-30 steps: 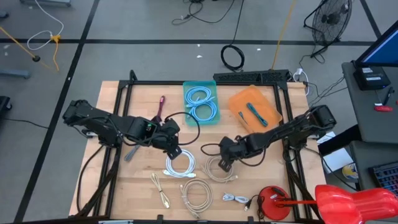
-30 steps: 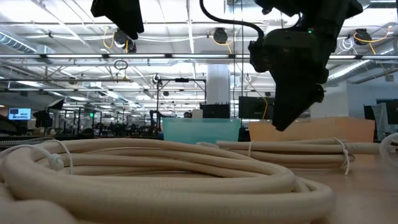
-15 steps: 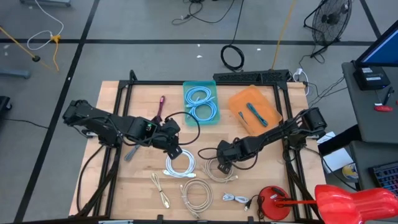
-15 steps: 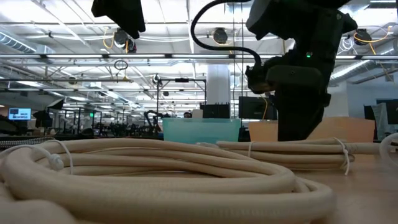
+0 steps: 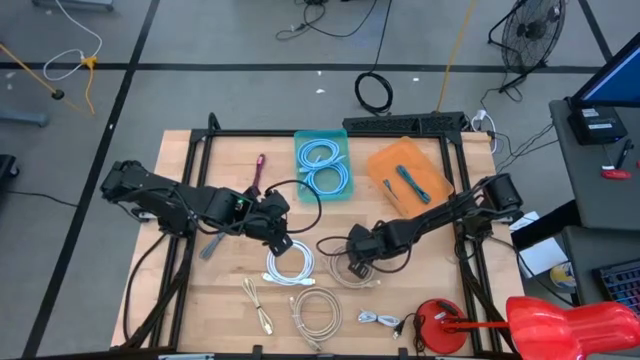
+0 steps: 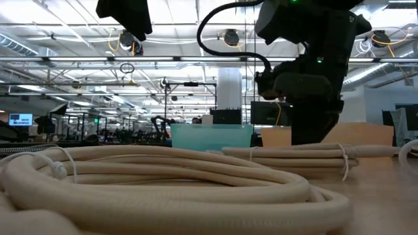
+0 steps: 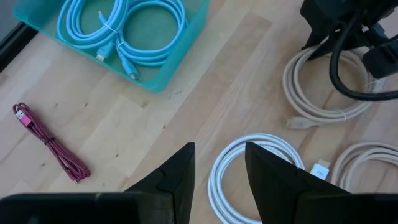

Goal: Pick & Place USB Port
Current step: Put the top brown charger cable into the green bin

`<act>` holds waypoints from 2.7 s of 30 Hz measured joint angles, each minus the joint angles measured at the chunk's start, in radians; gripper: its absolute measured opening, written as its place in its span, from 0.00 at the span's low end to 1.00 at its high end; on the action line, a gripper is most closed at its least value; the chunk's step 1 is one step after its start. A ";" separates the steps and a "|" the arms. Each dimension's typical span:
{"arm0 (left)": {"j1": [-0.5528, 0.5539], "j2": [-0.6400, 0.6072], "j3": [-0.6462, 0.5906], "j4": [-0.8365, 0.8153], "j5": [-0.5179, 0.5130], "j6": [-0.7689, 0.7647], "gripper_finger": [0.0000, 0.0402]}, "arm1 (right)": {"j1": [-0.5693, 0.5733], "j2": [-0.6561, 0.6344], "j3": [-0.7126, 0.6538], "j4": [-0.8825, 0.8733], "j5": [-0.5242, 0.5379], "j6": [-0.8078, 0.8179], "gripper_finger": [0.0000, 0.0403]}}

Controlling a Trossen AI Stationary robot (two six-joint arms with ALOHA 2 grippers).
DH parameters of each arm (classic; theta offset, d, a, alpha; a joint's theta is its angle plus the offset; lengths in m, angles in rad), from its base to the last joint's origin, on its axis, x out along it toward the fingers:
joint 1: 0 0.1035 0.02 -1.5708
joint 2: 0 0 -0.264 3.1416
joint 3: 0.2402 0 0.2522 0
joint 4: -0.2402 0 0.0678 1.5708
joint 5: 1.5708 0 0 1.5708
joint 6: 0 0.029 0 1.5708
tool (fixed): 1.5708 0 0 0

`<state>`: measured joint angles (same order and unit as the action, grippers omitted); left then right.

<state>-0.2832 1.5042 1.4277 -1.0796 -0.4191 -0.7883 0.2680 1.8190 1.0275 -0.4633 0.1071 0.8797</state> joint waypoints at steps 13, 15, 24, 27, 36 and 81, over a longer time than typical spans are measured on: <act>0.008 0.000 0.000 -0.001 -0.024 0.000 0.36 | -0.096 -0.208 0.090 -0.043 0.040 -0.021 0.08; 0.010 0.000 0.000 -0.001 -0.025 0.000 0.36 | -0.127 -0.240 0.117 -0.062 0.078 -0.053 0.08; 0.019 0.000 0.000 -0.001 -0.026 -0.001 0.36 | -0.355 -0.278 0.245 -0.090 0.152 -0.238 0.08; 0.034 0.000 0.000 -0.002 -0.027 0.000 0.36 | -0.434 -0.282 0.257 -0.080 0.126 -0.280 0.08; 0.105 0.000 0.000 -0.008 -0.027 0.031 0.36 | -0.630 -0.280 0.257 -0.064 0.062 -0.457 0.08; 0.447 -0.049 -0.001 0.025 0.108 0.185 0.36 | -0.686 0.162 0.500 0.033 0.023 -1.074 0.08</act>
<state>0.1635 1.4551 1.4269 -1.0549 -0.3110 -0.6029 -0.4182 1.9812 1.5276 -0.4302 0.1304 -0.1946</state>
